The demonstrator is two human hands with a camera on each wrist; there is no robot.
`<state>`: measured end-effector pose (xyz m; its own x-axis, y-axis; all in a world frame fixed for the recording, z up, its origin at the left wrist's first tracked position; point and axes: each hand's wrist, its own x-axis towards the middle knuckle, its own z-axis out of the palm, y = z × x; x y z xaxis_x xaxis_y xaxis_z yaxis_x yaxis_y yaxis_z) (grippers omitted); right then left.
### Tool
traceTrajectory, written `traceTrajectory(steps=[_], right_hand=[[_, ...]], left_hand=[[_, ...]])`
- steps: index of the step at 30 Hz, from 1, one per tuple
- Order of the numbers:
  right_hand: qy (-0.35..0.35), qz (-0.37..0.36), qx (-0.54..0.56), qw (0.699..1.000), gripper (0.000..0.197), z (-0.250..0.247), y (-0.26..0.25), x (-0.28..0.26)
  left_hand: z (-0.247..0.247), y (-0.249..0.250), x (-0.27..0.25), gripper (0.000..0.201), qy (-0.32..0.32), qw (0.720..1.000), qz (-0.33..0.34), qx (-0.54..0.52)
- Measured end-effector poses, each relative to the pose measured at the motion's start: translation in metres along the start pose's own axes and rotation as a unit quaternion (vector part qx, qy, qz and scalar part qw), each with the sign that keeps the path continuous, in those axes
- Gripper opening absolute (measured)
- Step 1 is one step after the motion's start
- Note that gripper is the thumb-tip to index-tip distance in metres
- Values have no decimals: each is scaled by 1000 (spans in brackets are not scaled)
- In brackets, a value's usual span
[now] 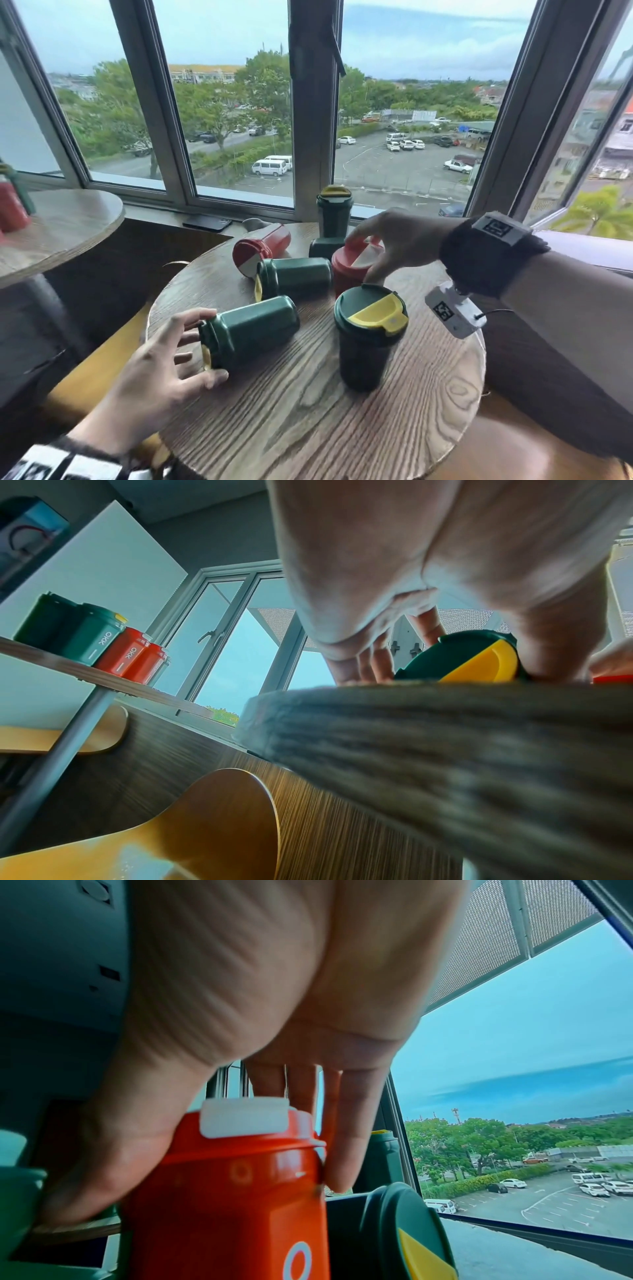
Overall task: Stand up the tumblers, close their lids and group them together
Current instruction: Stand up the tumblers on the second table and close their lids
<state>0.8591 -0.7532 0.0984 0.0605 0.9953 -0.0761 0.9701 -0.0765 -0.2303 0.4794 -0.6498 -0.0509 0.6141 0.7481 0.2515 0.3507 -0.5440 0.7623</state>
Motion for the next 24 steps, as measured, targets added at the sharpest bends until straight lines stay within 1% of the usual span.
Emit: traceTrajectory(steps=[4,7,9,12,15,19,21,24], right_hand=[[0,1,4,1000,76,0,4,-1],[-5,0,13,1000,70,-2,7,-4],[-8,1,14,1000,66,-4,9,-3],[-7,0,21,1000,62,-4,8,-2],[-10,-1,23,1000,61,-4,6,-2],[-14,-4,25,1000,59,-4,5,-2],[-11,-2,33,999,59,-4,6,-2],[-3,-4,45,999,63,-1,8,-2]], left_hand=[[-1,-1,-1,79,-3,999,-16,-49],[-6,9,1,81,3,998,-9,-61],[-12,22,7,79,6,999,7,-38],[-19,50,24,71,7,999,32,2],[-12,82,49,67,0,997,63,48],[13,114,79,79,-41,986,76,144],[23,122,89,83,-47,978,79,188],[32,126,99,85,-55,973,80,208]])
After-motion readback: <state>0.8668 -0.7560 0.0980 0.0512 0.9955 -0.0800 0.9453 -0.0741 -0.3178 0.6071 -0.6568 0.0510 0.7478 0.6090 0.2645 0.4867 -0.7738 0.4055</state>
